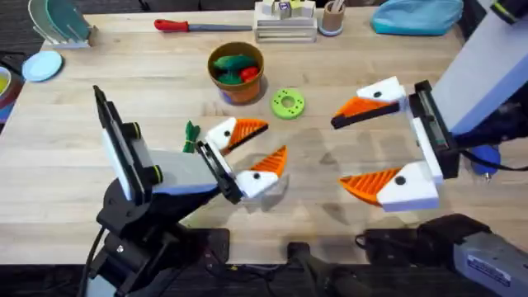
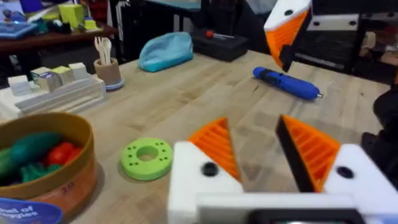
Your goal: Pick up the gripper from the table and insert it into the empty holder that is missing its gripper. Then pick up a screw, insert it into the mounting hole, and use the screwdriver to tighten it. Finally, clean up the table by picking up the vegetable and placing it into the bucket.
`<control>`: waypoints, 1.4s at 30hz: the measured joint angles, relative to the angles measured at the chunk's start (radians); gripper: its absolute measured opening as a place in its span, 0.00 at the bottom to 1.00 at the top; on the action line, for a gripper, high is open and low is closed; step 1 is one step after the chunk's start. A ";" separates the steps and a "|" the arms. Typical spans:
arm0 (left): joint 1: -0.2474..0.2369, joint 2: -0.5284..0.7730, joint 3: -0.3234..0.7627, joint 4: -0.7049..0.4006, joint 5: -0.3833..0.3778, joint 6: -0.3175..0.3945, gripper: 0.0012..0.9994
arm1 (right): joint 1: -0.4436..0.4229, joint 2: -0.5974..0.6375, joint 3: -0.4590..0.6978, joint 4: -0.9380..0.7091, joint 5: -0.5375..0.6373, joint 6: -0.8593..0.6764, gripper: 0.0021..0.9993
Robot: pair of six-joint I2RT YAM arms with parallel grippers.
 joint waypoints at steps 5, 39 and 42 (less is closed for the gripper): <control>0.000 0.000 0.000 0.000 -0.008 0.004 0.01 | 0.000 0.000 0.000 0.003 -0.003 -0.009 0.99; 0.000 0.000 0.000 0.000 -0.238 -0.080 0.01 | -0.394 0.076 -0.002 0.523 0.845 0.747 0.99; 0.000 0.000 0.000 0.000 -0.245 -0.151 0.01 | -0.466 0.076 -0.002 0.504 0.900 0.780 0.99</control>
